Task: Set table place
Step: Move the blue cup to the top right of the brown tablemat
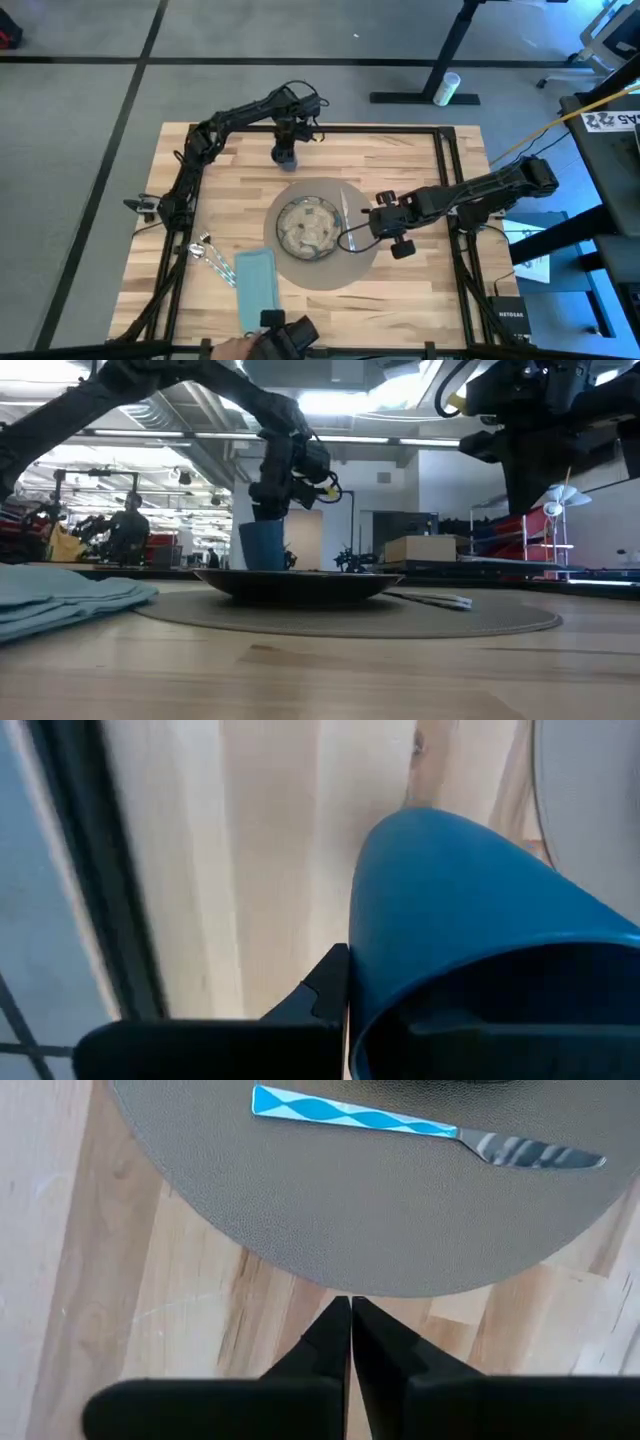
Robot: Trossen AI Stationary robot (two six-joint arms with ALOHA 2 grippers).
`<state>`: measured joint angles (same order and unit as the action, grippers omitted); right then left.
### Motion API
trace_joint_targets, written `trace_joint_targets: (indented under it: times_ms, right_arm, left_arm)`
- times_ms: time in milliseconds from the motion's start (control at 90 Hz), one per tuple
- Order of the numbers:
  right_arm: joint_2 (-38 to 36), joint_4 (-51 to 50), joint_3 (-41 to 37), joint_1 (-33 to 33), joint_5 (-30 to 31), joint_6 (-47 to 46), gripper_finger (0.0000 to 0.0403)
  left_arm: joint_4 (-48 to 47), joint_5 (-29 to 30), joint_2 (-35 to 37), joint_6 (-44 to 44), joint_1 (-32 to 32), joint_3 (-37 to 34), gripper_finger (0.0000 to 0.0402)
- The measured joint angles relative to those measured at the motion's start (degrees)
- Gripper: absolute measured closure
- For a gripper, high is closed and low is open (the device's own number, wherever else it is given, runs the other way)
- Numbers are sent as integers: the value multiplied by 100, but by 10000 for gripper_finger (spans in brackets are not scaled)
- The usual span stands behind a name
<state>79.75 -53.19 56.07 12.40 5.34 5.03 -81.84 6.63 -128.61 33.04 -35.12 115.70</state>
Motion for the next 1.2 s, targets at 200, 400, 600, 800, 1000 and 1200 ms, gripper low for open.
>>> trace_joint_targets:
  times_ms: [200,400,600,800,1000,1200]
  right_arm:
    - [0,-7,0,0,-2,0,403]
    - [-4,-13,0,0,-3,13,403]
    - [-3,-11,0,0,-47,97,403]
    - [-2,-8,0,0,-46,118,403]
    - [-2,-2,0,0,5,130,403]
    - [-2,22,0,0,11,149,403]
  left_arm:
    - [-40,217,-183,-6,106,15,401]
    - [9,327,-190,-208,176,76,386]
    - [37,326,-190,-439,181,76,351]
    - [-20,327,-190,-712,187,79,317]
    - [-194,327,-188,-723,266,79,289]
    - [-277,323,-31,-760,335,127,273]
